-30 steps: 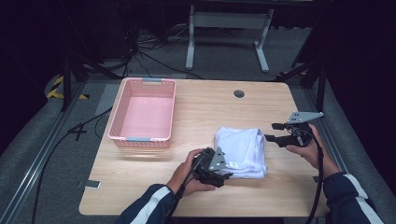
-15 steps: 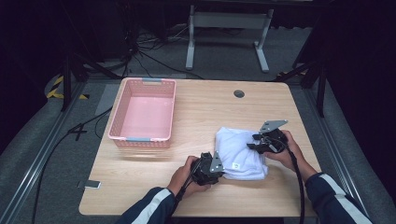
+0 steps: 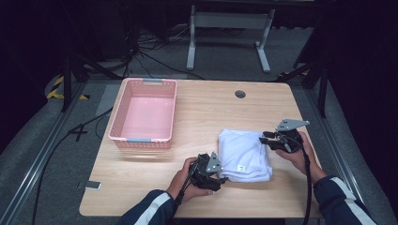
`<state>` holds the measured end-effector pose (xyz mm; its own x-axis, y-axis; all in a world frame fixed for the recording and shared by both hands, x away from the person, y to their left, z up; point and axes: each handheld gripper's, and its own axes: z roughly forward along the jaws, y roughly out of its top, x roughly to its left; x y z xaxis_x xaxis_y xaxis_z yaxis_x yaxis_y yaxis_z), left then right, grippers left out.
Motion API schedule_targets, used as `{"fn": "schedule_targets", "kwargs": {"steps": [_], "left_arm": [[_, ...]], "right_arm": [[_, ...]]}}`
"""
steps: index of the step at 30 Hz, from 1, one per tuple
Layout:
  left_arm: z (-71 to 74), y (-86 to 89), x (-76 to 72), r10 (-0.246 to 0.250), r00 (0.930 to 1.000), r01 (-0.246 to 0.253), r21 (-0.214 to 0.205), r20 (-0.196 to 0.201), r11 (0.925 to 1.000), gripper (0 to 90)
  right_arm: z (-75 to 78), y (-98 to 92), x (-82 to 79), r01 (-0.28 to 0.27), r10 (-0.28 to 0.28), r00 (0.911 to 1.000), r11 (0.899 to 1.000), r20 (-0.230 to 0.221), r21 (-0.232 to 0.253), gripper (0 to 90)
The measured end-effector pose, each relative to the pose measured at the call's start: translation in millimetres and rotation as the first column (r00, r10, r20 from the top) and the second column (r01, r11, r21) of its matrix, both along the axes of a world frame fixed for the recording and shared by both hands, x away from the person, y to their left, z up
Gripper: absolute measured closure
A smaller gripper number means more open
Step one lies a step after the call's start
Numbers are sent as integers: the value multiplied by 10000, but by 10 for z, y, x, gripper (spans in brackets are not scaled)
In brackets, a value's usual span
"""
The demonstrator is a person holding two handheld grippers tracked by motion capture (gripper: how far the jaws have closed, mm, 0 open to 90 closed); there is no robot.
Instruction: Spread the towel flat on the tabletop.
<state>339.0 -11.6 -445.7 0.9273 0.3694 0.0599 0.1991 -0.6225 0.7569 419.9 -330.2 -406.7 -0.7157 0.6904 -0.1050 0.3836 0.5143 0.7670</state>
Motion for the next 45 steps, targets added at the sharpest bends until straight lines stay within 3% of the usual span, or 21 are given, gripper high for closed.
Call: {"fn": "schedule_targets", "kwargs": {"steps": [2, 4, 5, 6, 7, 9, 11, 13, 16, 18, 22, 25, 28, 30, 33, 37, 39, 40, 41, 43, 45], "left_arm": [[-8, -29, -5, -194, 9998, 194, 39, -18, 9998, 355], [-46, -92, -6, -174, 9998, 173, 310, 35, 9994, 350], [-80, -144, -4, -175, 9998, 175, 665, -12, 9976, 381], [-80, -144, -4, -175, 9998, 175, 665, -12, 9976, 440], [-106, -178, -16, -5, 9998, -12, 859, 197, 9963, 440], [-115, -189, -12, 147, 9993, -183, 1022, 357, 9946, 535], [-116, -172, -6, 233, 9993, -262, 1041, 283, 9942, 613], [-133, -155, 0, 200, 9995, -223, 980, 242, 9949, 597], [-148, -149, -1, 212, 9996, -229, 977, 184, 9950, 572], [-150, -150, -1, 224, 9996, -239, 983, 163, 9949, 570], [-157, -141, 9, 85, 9999, -97, 908, 136, 9958, 536], [-167, -136, 20, 47, 10000, -52, 834, 60, 9965, 508], [-168, -135, 30, 68, 10000, -67, 854, -2, 9963, 492], [-173, -130, 43, 60, 10000, -62, 830, 35, 9965, 483], [-177, -123, 50, 126, 9999, -118, 865, -82, 9962, 482], [-184, -119, 60, 227, 9997, -219, 835, -96, 9963, 483], [-184, -121, 61, 358, 9993, -353, 923, -45, 9951, 489], [-193, -112, 78, 430, 9990, -413, 974, -155, 9944, 491], [-198, -105, 79, 497, 9985, -473, 888, -244, 9949, 487], [-194, -79, 99, 410, 9983, -371, 916, -406, 9951, 458], [-187, -49, 109, 286, 9976, -236, 771, -636, 9967, 407]], "right_arm": [[13, 11, 9, -124, 125, 9999, 9999, -64, 116, 633], [-42, 111, 66, -220, 221, 9990, 9998, -389, 27, 487], [-73, 133, 83, -113, 106, 9985, 9999, -530, -126, 431], [-73, 133, 83, -113, 106, 9985, 9999, -530, -126, 431], [-123, 154, 110, 23, -51, 9970, 9993, -775, -368, 408], [-221, 142, 151, 378, -460, 9945, 9955, -944, -864, 371], [-252, 64, 173, 646, -739, 9886, 9952, -1314, -741, 353], [-197, 11, 114, 680, -741, 9908, 9961, -1133, -564, 401], [-37, -14, -132, -608, 611, 9947, 9981, -824, 64, 506], [10, 11, -303, -1551, 1580, 9834, 9872, -891, 382, 544], [-24, 99, -616, -2802, 2814, 9547, 9596, -970, 253, 508], [-136, 156, -692, -3189, 3181, 9399, 9477, -1242, 134, 471], [-234, 206, -676, -2957, 2860, 9497, 9531, -1276, -645, 602], [-265, 201, -666, -3024, 2915, 9494, 9489, -1167, -906, 733], [-199, 164, -696, -3093, 3029, 9493, 9478, -840, -779, 830], [-1, 87, -796, -3429, 3432, 9392, 9374, -47, -617, 870], [33, 67, -820, -3556, 3562, 9344, 9334, 45, -485, 873], [68, 29, -891, -4003, 4013, 9159, 9130, -27, -787, 874], [46, 18, -912, -4198, 4196, 9074, 9030, -226, -917, 874], [-39, -3, -916, -4318, 4259, 9020, 8920, -709, -1340, 874], [-141, -30, -911, -4270, 4130, 9038, 8880, -1121, -1709, 874]]}}
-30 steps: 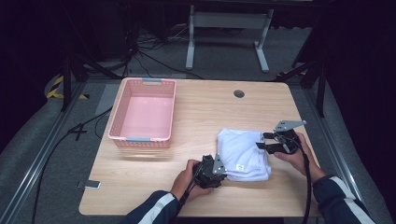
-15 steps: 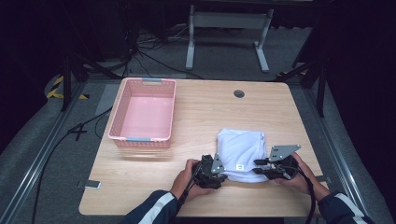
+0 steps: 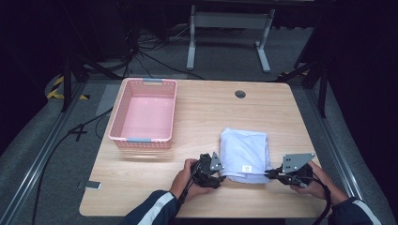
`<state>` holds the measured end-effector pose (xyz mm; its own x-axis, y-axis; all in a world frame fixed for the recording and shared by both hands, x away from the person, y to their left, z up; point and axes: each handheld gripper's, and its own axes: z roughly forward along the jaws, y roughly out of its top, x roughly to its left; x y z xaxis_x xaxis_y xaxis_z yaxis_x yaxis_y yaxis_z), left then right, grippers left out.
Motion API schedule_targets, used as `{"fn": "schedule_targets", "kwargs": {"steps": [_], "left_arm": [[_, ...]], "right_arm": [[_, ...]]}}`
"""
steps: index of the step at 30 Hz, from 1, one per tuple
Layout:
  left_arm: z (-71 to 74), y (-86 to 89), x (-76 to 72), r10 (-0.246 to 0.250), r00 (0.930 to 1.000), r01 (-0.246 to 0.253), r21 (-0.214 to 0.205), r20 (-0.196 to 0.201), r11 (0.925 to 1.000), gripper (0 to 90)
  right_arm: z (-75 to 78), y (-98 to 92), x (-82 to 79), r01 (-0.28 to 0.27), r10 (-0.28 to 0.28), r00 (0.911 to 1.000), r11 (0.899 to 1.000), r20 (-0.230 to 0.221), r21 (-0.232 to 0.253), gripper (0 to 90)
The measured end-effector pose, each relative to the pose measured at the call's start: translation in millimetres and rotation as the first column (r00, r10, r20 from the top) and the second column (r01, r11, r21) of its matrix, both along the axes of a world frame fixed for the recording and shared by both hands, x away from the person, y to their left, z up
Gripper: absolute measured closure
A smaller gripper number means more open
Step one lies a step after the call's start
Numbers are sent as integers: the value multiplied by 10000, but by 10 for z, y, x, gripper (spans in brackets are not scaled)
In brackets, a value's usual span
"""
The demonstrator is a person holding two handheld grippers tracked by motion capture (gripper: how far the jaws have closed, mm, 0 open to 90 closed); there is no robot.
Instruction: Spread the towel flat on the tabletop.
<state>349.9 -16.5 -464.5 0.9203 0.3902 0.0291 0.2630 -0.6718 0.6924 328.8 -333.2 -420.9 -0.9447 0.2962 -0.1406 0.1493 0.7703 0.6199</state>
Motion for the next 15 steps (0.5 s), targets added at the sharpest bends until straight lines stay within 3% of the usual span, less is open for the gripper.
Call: {"fn": "schedule_targets", "kwargs": {"steps": [4, 5, 6, 7, 8, 9, 11, 12, 13, 14, 15], "left_arm": [[12, 12, -13, -116, 9999, 113, -270, -99, 9996, 335], [10, 1, -11, -151, 9998, 145, -459, -117, 9988, 313], [12, -10, -9, -143, 9998, 138, -442, -114, 9989, 286], [4, -28, -9, -77, 9999, 72, -402, -104, 9992, 274], [-4, -40, -5, -96, 9998, 90, -348, -165, 9994, 258], [-11, -47, 2, -63, 9998, 58, -311, -172, 9995, 248], [-26, -64, 24, 19, 9998, -29, -439, -212, 9990, 238], [-26, -64, 24, 19, 9998, -29, -439, -212, 9990, 237], [-24, -70, 29, 78, 9998, -86, -403, -194, 9992, 237], [-21, -78, 47, -24, 9999, 17, -495, -141, 9988, 230], [-17, -83, 44, 9, 9998, -16, -417, -177, 9991, 225]], "right_arm": [[-106, -55, 17, 211, -234, 9986, 9986, -484, -480, 860], [-106, -69, 13, 328, -352, 9971, 9987, -672, -379, 790], [-98, -84, 15, 416, -439, 9960, 9986, -779, -311, 691], [-73, -105, 11, 433, -444, 9963, 9989, -735, -161, 648], [-27, -128, 3, 572, -560, 9960, 9983, -697, 149, 596], [56, -162, 21, 862, -817, 9948, 9934, -605, 756, 503], [216, -200, 111, 1680, -1620, 9857, 9685, -473, 1839, 442], [216, -200, 111, 1680, -1620, 9857, 9685, -473, 1839, 442], [289, -209, 164, 1963, -1937, 9805, 9527, -340, 2322, 427], [380, -179, 316, 2788, -2851, 9583, 9170, -202, 2854, 333], [378, -146, 411, 3063, -3133, 9494, 9087, -215, 2837, 322]]}}
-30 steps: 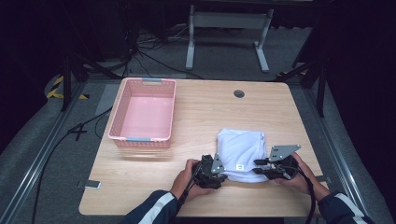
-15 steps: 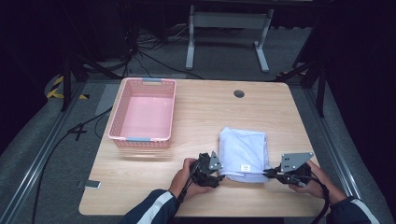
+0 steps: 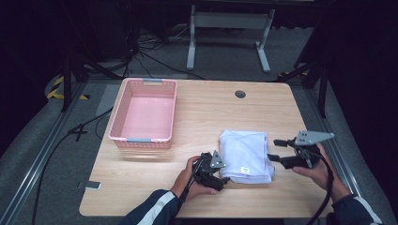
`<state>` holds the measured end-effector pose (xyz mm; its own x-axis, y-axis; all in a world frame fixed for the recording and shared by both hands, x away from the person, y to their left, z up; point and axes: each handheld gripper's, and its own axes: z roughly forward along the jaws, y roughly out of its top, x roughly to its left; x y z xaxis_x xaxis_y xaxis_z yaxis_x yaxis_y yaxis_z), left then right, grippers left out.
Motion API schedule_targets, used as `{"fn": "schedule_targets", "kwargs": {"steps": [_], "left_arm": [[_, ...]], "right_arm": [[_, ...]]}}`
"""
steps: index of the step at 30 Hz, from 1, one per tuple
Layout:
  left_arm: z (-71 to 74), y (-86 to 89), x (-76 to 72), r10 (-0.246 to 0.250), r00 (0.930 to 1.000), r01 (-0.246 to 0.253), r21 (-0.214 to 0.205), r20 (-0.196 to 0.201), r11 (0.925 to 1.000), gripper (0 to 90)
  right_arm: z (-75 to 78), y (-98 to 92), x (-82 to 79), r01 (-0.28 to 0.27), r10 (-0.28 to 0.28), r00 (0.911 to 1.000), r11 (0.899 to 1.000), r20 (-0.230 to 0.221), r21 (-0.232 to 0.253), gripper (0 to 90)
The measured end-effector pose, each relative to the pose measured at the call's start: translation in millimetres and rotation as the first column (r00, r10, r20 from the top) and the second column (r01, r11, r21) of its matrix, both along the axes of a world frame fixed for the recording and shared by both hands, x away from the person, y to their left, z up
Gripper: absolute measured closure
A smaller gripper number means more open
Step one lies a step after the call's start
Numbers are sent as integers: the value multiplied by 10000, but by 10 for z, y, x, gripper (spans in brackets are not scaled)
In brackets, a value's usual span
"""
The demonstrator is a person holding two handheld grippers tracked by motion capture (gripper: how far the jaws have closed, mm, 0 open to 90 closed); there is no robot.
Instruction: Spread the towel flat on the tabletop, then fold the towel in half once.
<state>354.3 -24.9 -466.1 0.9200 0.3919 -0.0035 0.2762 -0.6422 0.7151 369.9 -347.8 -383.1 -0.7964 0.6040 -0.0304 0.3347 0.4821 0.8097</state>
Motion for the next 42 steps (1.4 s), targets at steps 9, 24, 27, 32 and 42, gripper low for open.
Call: {"fn": "schedule_targets", "kwargs": {"steps": [9, 24, 27, 32, 42], "left_arm": [[-42, -77, 10, 140, 9999, -140, 111, 2, 9998, 185], [-51, -125, 103, 252, 9997, -252, 198, -6, 9995, 194], [-47, -111, 117, 206, 9998, -206, -6, 71, 9998, 322], [-26, -112, 132, 99, 9999, -99, 21, 59, 9999, 503], [28, -94, 151, 124, 9985, -139, 283, 525, 9995, 633]], "right_arm": [[-505, 208, 746, 1642, -1854, 9686, 9773, -1658, -1335, 140], [-692, 188, 905, 638, -836, 9608, 9945, -2642, -828, 213], [-688, 168, 891, 254, -353, 9571, 9990, -2875, -381, 386], [-695, 150, 892, -78, 103, 9501, 9999, -3117, 94, 534], [-624, 190, 807, -23, 17, 9699, 10000, -2437, -21, 633]]}}
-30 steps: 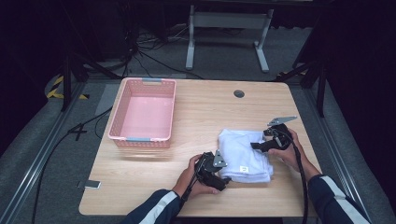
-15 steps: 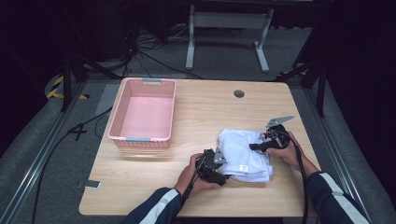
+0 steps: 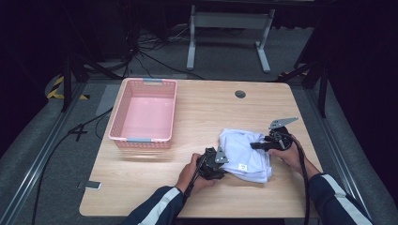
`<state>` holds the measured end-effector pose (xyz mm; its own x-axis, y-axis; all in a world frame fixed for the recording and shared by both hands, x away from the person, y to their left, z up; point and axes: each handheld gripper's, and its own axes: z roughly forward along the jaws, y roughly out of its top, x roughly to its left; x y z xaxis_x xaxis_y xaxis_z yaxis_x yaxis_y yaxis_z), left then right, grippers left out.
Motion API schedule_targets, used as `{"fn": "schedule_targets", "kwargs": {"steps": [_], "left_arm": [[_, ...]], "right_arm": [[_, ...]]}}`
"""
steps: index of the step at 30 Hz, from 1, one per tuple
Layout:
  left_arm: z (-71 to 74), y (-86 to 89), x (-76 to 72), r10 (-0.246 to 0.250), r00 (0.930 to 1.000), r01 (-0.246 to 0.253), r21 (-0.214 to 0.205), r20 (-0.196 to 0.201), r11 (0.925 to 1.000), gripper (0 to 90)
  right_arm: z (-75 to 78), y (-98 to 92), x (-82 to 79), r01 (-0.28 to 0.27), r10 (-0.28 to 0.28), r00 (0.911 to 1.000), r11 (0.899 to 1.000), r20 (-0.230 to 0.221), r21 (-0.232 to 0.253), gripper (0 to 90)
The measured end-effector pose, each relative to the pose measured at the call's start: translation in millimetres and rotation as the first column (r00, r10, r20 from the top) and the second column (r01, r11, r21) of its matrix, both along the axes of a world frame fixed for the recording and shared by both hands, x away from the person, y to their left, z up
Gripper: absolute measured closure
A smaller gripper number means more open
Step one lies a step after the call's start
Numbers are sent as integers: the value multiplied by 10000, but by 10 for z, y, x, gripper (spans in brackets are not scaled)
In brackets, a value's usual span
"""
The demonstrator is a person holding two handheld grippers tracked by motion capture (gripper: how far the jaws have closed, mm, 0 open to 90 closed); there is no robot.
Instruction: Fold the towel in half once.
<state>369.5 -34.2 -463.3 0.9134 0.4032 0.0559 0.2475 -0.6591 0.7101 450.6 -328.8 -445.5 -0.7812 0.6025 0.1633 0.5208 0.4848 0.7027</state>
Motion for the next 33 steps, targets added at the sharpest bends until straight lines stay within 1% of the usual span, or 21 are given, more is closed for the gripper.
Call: {"fn": "schedule_targets", "kwargs": {"steps": [2, 3, 4, 5, 7, 8, 10, 12, 13, 15, 17, 18, 21, 22, 24, 25, 27, 28, 31, 32, 33], "left_arm": [[28, 28, 6, 6, 10000, -6, -7, 4, 10000, 639], [48, 49, 10, 57, 9999, -57, -34, 122, 10000, 642], [48, 49, 10, 57, 9999, -57, -34, 122, 10000, 644], [72, 78, 12, 154, 9996, -152, -83, 216, 9998, 646], [140, 162, 38, 262, 9986, -254, -174, 465, 9995, 648], [140, 162, 38, 262, 9986, -254, -174, 465, 9995, 648], [195, 228, 58, 468, 9972, -450, -319, 581, 9985, 649], [253, 291, 73, 573, 9954, -549, -331, 763, 9979, 650], [274, 321, 76, 688, 9943, -653, -440, 820, 9969, 650], [322, 393, 80, 868, 9914, -829, -441, 977, 9956, 650], [365, 458, 95, 1012, 9887, -955, -562, 1102, 9938, 650], [365, 458, 95, 1012, 9887, -955, -562, 1102, 9938, 650], [421, 544, 107, 1305, 9849, -1217, -812, 1141, 9892, 651], [450, 588, 115, 1349, 9829, -1258, -772, 1255, 9890, 651], [485, 646, 119, 1532, 9802, -1420, -934, 1255, 9854, 652], [502, 670, 123, 1547, 9795, -1432, -935, 1293, 9853, 653], [543, 735, 125, 1739, 9760, -1616, -988, 1314, 9819, 652], [550, 762, 132, 1794, 9744, -1648, -1121, 1354, 9799, 652], [591, 858, 148, 1964, 9692, -1804, -1144, 1486, 9769, 653], [606, 889, 147, 2064, 9681, -1900, -1214, 1417, 9743, 653], [618, 918, 147, 2144, 9658, -1966, -1266, 1461, 9723, 654]], "right_arm": [[23, 24, -2, 22, -21, 9999, 10000, 164, -59, 635], [33, 37, -3, 36, -34, 9997, 10000, 224, -70, 635], [33, 37, -3, 36, -34, 9997, 10000, 224, -70, 635], [71, 78, -2, 60, -61, 9992, 10000, 405, 21, 637], [121, 123, 8, 56, -62, 9985, 9999, 543, 107, 637], [121, 123, 8, 56, -62, 9985, 9999, 543, 107, 637], [186, 185, 32, 25, -36, 9969, 9999, 790, 142, 637], [244, 239, 50, 23, -40, 9955, 9998, 950, 187, 637], [297, 286, 74, -39, 8, 9940, 9996, 1097, 279, 637], [340, 333, 94, -108, 72, 9930, 9995, 1175, 300, 636], [383, 384, 117, -141, 97, 9922, 9993, 1246, 344, 636], [383, 384, 117, -141, 97, 9922, 9993, 1246, 344, 636], [459, 494, 173, -180, 116, 9902, 9988, 1395, 450, 636], [473, 518, 188, -216, 151, 9899, 9988, 1411, 447, 636], [520, 590, 223, -263, 183, 9887, 9983, 1490, 519, 636], [541, 623, 239, -291, 205, 9882, 9981, 1517, 541, 636], [578, 680, 262, -314, 220, 9872, 9978, 1578, 576, 636], [604, 720, 279, -343, 246, 9867, 9977, 1607, 584, 636], [653, 825, 318, -406, 304, 9854, 9975, 1676, 578, 635], [667, 859, 328, -443, 338, 9851, 9973, 1685, 592, 636], [681, 892, 339, -485, 380, 9849, 9971, 1690, 584, 636]]}}
